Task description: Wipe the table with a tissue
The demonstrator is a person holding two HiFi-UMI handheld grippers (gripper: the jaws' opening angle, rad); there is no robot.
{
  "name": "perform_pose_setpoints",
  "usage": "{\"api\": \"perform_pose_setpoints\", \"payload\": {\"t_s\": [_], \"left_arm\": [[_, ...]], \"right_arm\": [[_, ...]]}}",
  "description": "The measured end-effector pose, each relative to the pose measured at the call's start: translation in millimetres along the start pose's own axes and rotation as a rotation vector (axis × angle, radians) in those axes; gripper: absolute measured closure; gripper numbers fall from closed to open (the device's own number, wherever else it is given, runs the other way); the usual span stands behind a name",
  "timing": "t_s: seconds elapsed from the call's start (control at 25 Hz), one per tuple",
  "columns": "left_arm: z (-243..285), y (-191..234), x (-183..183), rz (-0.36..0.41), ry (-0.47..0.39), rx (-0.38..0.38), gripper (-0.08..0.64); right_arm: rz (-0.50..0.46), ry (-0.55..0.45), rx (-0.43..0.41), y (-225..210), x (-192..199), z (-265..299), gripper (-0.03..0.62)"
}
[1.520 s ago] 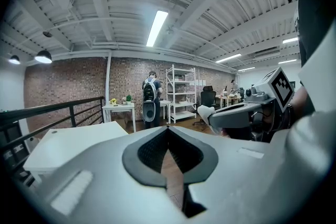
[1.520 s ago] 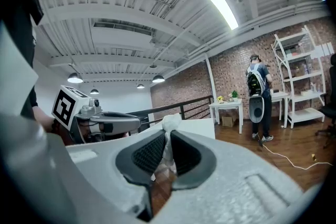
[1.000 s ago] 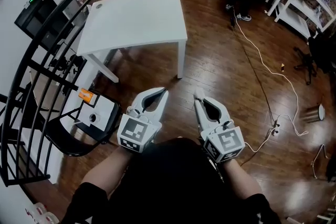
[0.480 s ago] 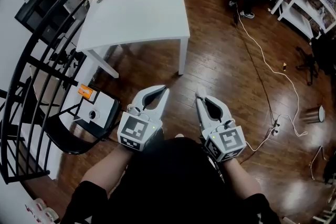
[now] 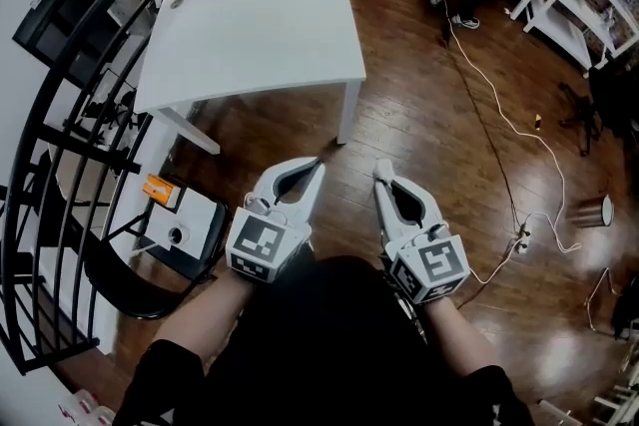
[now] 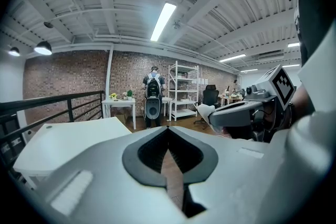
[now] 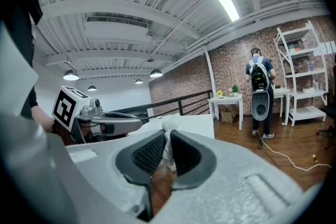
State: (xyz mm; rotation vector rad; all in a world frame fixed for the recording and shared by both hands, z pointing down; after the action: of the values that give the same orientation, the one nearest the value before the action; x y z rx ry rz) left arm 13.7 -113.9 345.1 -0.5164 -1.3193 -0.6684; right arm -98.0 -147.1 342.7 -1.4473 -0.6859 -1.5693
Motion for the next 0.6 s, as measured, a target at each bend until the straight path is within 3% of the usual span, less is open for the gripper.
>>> {"api": "perform_pose_setpoints", "payload": {"t_s": [0.6], "left_arm": [[49, 100, -2, -0.001, 0.024, 0.121, 0.545]], "right_arm": [[0.007, 0.05, 0.091, 1, -14, 113, 0.575]]}}
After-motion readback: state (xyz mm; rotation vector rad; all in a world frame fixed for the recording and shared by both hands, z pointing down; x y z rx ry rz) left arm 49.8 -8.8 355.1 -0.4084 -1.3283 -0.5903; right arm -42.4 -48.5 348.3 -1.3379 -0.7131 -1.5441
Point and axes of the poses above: the fingertips, and each gripper's own axes: z forward along the fingers, y to its left, x out of its underside, the point moved 2 cm from there along -z, backward along the fingers, and after that the axes turned 3 degrees about -y, right-handed, at the moved point
